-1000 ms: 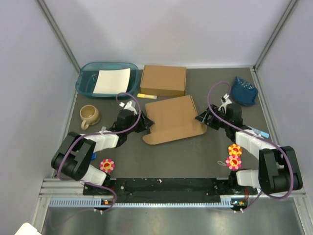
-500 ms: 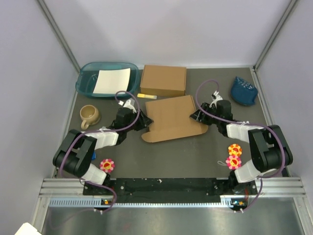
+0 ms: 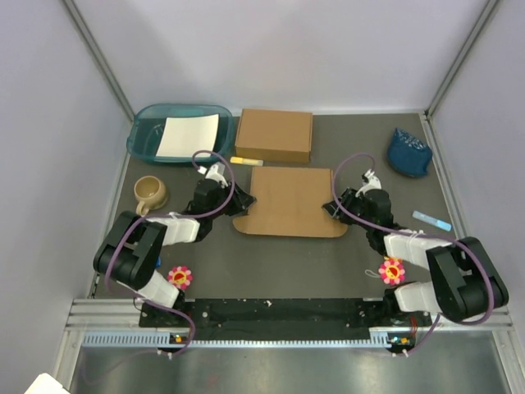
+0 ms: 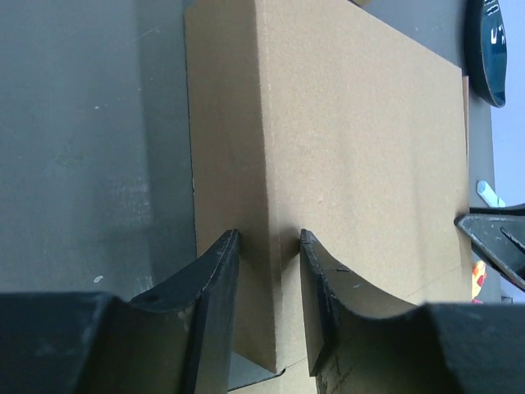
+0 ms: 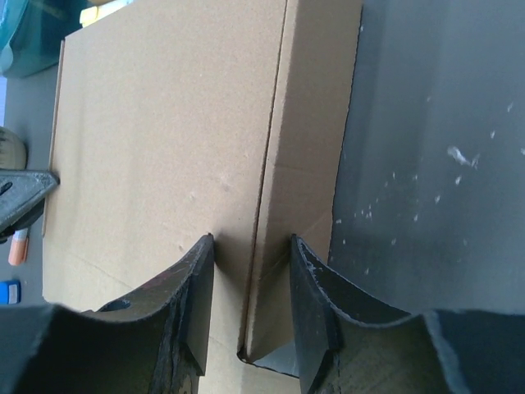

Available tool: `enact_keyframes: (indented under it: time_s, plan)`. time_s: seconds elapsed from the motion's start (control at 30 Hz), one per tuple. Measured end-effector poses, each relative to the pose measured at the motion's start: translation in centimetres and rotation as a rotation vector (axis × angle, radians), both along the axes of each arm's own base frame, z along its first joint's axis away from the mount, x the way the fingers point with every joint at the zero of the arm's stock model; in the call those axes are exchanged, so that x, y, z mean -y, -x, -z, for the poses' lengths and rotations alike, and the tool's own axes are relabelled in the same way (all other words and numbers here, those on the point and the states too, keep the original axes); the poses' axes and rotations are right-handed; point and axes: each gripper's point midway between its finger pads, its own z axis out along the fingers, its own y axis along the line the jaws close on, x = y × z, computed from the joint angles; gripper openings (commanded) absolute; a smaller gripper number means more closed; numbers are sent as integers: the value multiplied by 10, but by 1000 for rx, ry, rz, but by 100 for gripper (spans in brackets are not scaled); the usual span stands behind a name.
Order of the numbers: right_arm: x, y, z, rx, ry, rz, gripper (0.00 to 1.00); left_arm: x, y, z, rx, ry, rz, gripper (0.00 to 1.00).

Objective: Fold the paper box

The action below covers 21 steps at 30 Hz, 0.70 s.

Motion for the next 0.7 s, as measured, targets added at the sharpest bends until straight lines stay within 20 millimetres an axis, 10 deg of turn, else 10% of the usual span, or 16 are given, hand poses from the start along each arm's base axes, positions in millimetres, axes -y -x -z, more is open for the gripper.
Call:
enact_keyframes:
  time_s: [0.3,0.7]
  plan:
    - [-2,18,0,-30,1,8,64,-1,2,-1,10,6,-3,49]
    - [5,33,-9,-105,46,-10,70,-11,28,-27,-11,4,-24,51]
